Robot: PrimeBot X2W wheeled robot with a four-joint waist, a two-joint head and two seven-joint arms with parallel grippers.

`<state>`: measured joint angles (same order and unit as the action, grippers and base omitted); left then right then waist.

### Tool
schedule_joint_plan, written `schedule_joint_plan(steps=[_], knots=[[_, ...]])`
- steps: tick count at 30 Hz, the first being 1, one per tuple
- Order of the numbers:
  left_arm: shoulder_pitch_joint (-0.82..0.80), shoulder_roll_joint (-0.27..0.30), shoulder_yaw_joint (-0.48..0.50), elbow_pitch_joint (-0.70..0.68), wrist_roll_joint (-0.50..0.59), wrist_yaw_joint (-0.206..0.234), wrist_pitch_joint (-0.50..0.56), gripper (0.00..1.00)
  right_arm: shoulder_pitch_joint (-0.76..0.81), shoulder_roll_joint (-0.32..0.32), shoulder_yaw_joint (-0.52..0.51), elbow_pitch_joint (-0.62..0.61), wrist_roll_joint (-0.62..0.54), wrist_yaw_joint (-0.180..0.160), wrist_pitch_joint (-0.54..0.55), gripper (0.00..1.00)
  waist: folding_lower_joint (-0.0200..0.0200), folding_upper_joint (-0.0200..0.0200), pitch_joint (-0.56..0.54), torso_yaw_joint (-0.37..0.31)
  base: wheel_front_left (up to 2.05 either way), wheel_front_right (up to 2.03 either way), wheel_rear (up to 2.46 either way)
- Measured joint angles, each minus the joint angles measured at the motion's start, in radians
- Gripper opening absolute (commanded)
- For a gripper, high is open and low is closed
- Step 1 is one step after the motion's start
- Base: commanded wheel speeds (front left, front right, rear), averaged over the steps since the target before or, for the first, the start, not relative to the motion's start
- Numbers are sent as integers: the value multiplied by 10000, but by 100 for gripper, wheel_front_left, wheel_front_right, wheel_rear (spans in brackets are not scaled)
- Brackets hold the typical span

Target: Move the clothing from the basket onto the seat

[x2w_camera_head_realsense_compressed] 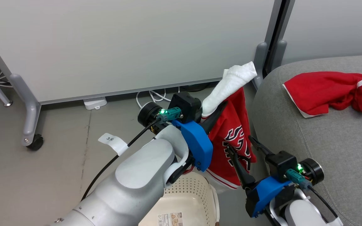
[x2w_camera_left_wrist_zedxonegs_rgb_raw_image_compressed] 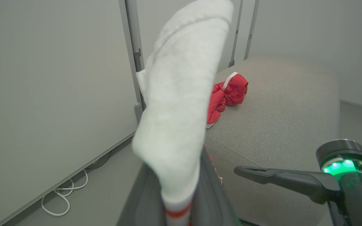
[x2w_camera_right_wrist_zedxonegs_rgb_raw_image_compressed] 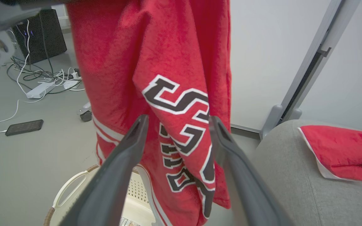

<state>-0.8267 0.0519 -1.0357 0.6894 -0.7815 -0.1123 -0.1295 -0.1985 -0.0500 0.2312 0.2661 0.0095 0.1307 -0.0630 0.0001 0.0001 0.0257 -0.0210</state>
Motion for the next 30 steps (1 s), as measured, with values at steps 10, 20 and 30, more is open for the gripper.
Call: schedule_joint_plan(steps=[10,20,30], knots=[[-22,-4,-134,-128,-23,58,2,0,-1769,-19,280,2357,178,0,-253,100,0,0,167,88,0,0,0],[-76,-8,-290,-226,-98,56,19,0,-3070,-17,560,4498,780,-2,-882,100,0,0,177,229,0,0,0],[-79,4,-332,-148,-182,90,-12,0,-3561,-6,1170,5578,1672,-2,-1505,0,0,0,74,185,0,0,0]])
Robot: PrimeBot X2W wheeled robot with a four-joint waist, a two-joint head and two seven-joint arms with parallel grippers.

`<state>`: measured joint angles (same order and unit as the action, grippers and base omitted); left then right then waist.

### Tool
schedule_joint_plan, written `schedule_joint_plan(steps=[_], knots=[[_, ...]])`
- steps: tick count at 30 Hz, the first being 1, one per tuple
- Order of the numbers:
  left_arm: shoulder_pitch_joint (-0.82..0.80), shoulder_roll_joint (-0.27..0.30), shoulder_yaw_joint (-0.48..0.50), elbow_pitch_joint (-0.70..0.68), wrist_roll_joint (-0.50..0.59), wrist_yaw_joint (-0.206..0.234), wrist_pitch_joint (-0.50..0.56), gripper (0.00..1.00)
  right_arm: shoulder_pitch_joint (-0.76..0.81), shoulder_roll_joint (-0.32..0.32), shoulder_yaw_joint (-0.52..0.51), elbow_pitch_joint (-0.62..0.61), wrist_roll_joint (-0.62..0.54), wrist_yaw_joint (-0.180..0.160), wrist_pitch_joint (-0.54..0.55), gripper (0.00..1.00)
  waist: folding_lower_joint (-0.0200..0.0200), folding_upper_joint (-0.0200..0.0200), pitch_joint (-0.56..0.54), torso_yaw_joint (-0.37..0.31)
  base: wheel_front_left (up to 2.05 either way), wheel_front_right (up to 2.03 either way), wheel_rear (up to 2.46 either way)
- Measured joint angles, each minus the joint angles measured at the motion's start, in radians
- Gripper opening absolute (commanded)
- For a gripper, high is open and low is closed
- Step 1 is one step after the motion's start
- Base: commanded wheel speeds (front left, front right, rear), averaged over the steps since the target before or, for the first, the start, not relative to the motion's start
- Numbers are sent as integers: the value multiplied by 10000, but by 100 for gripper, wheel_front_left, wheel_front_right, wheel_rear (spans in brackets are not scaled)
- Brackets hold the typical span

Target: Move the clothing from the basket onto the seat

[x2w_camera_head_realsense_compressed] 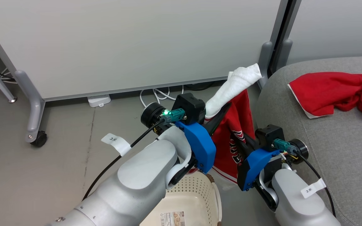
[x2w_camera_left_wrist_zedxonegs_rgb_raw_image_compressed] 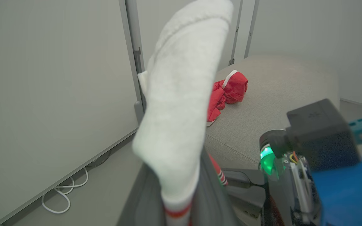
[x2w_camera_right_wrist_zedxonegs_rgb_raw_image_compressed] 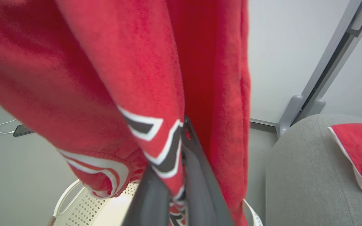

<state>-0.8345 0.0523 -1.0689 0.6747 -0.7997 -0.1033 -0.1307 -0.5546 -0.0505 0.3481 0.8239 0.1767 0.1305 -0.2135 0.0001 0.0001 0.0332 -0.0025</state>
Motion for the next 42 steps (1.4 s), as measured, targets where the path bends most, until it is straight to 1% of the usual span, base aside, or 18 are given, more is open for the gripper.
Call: schedule_joint_plan(steps=[15,16,17,18,19,34,39,42], knots=[[8,19,-38,104,-88,144,-96,0,-235,0,522,571,554,2,-339,0,0,0,-84,-170,0,0,0],[8,19,-38,107,-88,148,-136,27,-248,0,535,589,577,2,-345,0,0,0,-82,-174,0,0,0],[8,19,-38,117,-88,151,-176,64,-256,0,552,602,623,2,-347,0,0,0,-80,-179,0,0,0],[8,19,-38,130,-90,157,-207,90,-257,0,568,633,642,2,-349,0,0,0,-82,-184,0,0,0],[8,21,-38,142,-90,163,-209,100,-261,0,589,662,663,0,-351,0,0,0,-86,-190,0,0,0],[15,35,-90,284,-104,265,-483,100,-365,0,761,899,888,0,-443,0,-1,0,-137,-218,0,0,0],[289,192,-77,255,-102,337,-769,100,-374,0,579,907,886,0,-449,0,-1,0,-141,-209,0,0,0],[599,393,-27,94,-79,332,-1043,100,-409,0,439,878,842,0,-460,0,-1,0,-132,-206,0,0,0]])
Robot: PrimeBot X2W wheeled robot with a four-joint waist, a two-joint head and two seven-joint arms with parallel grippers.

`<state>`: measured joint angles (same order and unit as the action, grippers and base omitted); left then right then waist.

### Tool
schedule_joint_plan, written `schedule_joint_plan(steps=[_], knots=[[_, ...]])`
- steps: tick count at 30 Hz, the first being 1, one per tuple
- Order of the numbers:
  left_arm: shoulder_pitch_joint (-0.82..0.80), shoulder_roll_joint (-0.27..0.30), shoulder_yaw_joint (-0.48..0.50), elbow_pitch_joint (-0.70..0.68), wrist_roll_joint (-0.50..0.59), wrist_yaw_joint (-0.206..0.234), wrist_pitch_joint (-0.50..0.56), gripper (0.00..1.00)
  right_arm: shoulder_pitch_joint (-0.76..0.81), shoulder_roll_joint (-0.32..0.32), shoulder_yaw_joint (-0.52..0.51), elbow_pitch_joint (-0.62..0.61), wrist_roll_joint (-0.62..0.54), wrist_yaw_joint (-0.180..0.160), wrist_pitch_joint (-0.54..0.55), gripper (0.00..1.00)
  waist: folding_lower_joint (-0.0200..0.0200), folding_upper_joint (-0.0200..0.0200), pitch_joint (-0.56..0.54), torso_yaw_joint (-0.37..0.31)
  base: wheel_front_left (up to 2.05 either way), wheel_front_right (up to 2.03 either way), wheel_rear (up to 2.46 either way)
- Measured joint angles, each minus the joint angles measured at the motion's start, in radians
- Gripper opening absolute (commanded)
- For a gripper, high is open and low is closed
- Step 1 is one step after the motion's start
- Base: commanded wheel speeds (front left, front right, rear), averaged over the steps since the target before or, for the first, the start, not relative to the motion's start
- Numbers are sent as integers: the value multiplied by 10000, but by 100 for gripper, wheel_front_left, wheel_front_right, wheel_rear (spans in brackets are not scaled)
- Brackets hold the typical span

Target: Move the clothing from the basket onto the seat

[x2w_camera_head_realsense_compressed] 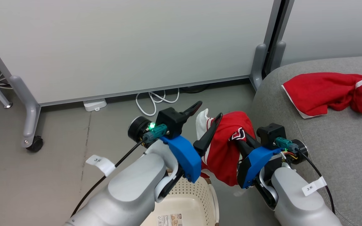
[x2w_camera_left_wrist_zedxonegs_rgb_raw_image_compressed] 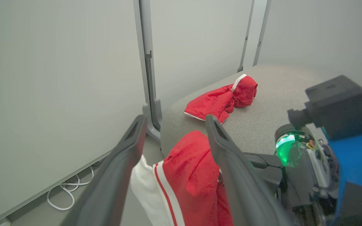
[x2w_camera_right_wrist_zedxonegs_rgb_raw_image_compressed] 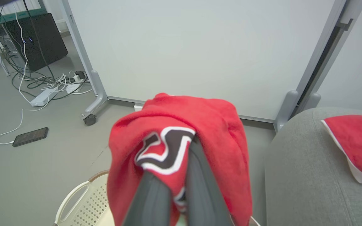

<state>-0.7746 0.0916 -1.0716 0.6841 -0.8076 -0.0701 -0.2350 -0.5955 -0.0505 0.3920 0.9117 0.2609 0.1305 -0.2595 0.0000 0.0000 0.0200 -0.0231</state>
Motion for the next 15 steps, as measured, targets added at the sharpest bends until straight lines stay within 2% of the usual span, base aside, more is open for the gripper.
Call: schedule_joint_plan(steps=[5,11,15], knots=[[942,493,462,-510,267,73,-249,100,-10,0,-138,-198,-163,0,-2,0,0,0,54,-37,0,0,0],[2525,1114,2211,-2211,1369,336,-267,100,59,0,-274,-474,-401,0,-10,0,0,0,198,-91,0,0,0],[3616,1283,3390,-3122,2286,343,-268,100,126,2,-408,-631,-497,0,-13,0,0,0,285,-148,0,0,0]])
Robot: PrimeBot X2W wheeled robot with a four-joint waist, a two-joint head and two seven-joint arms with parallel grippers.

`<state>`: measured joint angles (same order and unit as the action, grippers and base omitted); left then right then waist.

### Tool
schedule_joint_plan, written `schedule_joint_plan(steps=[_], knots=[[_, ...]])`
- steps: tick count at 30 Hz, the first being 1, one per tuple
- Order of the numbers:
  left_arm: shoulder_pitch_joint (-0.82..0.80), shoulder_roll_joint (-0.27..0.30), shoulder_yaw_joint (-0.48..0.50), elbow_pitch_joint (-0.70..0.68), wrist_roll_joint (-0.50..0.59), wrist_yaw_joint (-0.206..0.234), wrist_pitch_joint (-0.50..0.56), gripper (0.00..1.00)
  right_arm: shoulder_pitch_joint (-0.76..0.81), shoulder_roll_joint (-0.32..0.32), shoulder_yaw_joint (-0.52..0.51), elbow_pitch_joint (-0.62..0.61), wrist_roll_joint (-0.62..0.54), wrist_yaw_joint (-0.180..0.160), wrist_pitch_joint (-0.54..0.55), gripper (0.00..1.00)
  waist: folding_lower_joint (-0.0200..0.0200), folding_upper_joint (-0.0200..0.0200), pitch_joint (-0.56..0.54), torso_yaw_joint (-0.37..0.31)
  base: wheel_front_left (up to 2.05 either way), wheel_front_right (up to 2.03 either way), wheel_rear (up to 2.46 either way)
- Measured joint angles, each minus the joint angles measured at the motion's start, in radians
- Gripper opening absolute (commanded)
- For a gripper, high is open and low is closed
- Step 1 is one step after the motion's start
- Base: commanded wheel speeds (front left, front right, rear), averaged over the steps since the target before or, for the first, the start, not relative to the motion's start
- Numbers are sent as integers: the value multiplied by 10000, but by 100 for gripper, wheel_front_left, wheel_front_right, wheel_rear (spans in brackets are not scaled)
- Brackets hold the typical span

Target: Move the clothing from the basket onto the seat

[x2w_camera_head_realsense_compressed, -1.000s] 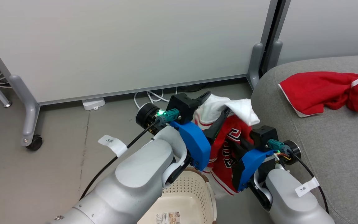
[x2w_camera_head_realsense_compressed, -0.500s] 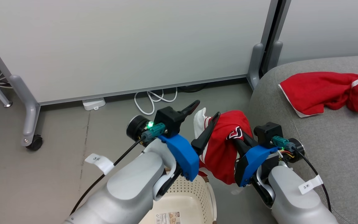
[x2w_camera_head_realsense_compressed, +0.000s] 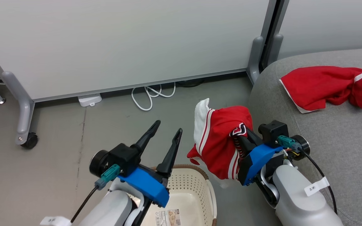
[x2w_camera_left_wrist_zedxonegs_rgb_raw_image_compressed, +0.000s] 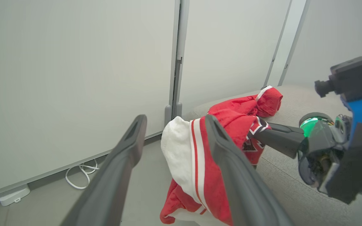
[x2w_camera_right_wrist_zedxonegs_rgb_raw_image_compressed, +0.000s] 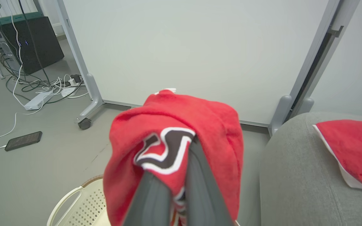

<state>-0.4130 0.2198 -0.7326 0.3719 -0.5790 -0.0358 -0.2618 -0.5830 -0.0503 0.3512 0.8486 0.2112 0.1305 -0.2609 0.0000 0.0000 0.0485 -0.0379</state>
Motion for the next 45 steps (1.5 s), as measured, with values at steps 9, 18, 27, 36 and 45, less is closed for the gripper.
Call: schedule_joint_plan(steps=[9,18,27,36,45], knots=[[1969,-222,2188,-876,1342,-146,0,100,235,0,-209,-433,-88,0,2,0,0,0,104,-200,0,0,0],[2754,-652,3396,-938,2173,-550,0,100,523,0,-389,-815,-249,0,65,0,0,0,158,-298,0,0,0],[2885,-884,4100,-965,2642,-788,0,100,923,2,-257,-1611,-255,2,176,0,0,0,225,-781,0,0,0],[2899,-884,4625,-1081,2897,-882,-8,100,1469,2,499,-3114,-71,0,192,0,0,0,430,-1935,0,0,0],[2894,-813,4723,-1129,3072,-901,-10,100,2098,0,604,-4084,209,0,380,0,0,0,651,-3358,0,0,0]])
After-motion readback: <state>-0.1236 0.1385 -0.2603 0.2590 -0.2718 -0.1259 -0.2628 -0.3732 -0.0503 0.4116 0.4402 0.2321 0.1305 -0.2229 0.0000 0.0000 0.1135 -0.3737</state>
